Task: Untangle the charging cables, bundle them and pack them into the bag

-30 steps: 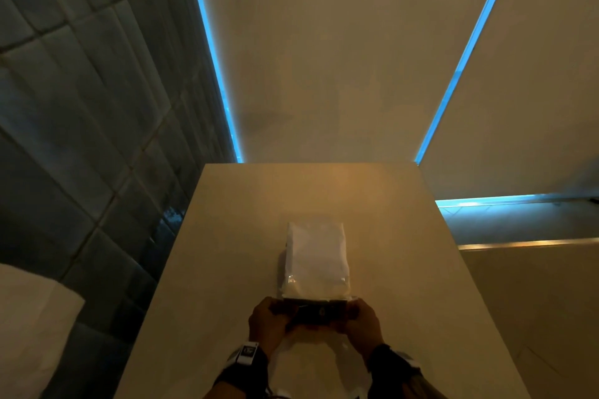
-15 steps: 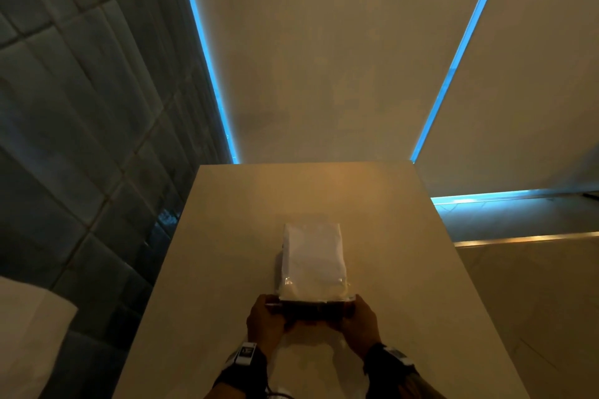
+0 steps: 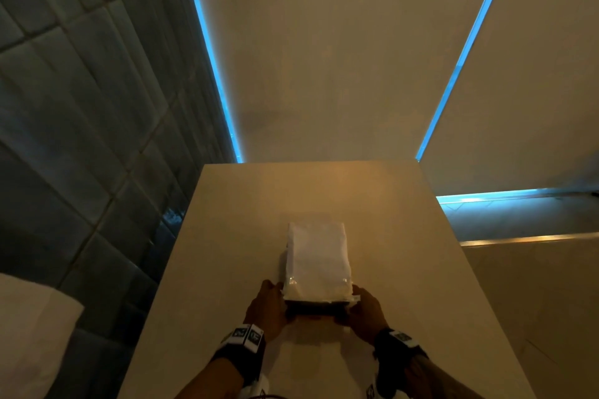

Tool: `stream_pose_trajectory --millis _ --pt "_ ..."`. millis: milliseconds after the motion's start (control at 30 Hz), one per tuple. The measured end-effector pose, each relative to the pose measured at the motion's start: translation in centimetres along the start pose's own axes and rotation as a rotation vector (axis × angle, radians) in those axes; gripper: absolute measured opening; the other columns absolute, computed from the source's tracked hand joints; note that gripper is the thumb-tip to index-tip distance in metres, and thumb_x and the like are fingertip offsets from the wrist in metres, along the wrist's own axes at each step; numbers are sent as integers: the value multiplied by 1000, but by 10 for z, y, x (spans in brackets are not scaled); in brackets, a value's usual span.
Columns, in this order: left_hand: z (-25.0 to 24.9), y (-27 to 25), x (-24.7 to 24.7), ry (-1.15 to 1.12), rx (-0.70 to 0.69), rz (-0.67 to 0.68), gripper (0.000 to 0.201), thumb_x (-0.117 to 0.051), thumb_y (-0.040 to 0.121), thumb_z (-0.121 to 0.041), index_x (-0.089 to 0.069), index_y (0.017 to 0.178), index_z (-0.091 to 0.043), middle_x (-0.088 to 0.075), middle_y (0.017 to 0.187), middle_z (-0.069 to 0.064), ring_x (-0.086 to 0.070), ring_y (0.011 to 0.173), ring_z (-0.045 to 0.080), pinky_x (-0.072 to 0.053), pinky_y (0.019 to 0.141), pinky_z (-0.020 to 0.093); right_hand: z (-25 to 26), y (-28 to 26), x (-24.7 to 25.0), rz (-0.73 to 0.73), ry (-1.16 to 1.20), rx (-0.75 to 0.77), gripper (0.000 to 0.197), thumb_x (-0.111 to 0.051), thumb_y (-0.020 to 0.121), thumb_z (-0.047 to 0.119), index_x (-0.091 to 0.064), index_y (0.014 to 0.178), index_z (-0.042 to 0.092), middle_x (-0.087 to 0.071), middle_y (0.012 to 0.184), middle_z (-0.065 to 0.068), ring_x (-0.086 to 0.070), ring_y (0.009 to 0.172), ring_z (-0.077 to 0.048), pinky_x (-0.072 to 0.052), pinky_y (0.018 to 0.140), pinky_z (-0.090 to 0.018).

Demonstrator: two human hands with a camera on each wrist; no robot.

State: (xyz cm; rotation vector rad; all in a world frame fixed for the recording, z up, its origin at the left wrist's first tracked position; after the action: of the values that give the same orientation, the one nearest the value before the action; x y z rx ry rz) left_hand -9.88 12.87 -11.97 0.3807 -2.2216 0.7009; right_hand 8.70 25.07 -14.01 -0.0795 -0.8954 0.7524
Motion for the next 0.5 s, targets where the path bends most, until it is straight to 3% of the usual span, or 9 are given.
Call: stream_pose_trajectory --millis 133,300,400,500 --pt "1 2 2 11 -7 -22 55 -75 75 -42 -53 120 -19 -42 103 -1 -59 99 25 -49 82 32 0 5 0 -25 33 -31 49 -76 77 22 -59 123 18 -58 119 -9 -54 113 -25 -41 94 -28" --pt "3 2 1 -85 30 -82 37 -69 80 -42 -41 97 -24 -53 99 -3 -60 91 21 -47 75 28 1 9 1 -28 17 -56 46 -76 76 25 -62 119 20 -50 100 -3 -54 106 -28 -42 87 -30" --pt "2 0 -2 4 -11 -55 38 -64 84 -45 -51 112 -24 -47 104 0 -60 97 24 -47 76 29 2 6 1 -13 6 -55 47 -74 78 27 -60 122 19 -56 112 -9 -53 108 -28 -42 90 -31" --pt "5 -2 -4 54 1 -37 49 -60 86 -45 -46 128 -23 -47 116 3 -58 104 25 -45 80 30 1 2 1 22 -10 -37 47 -73 79 26 -57 122 17 -54 117 -8 -51 112 -26 -40 87 -27"
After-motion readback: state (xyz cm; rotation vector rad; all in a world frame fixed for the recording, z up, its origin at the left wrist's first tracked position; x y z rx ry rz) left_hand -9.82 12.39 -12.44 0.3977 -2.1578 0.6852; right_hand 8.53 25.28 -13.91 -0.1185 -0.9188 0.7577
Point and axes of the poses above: each hand's wrist, its own y-axis towards the middle knuckle, its own x-axis out of the back of the hand, z = x × y, the point moved 4 cm from there along y, towards the middle knuckle
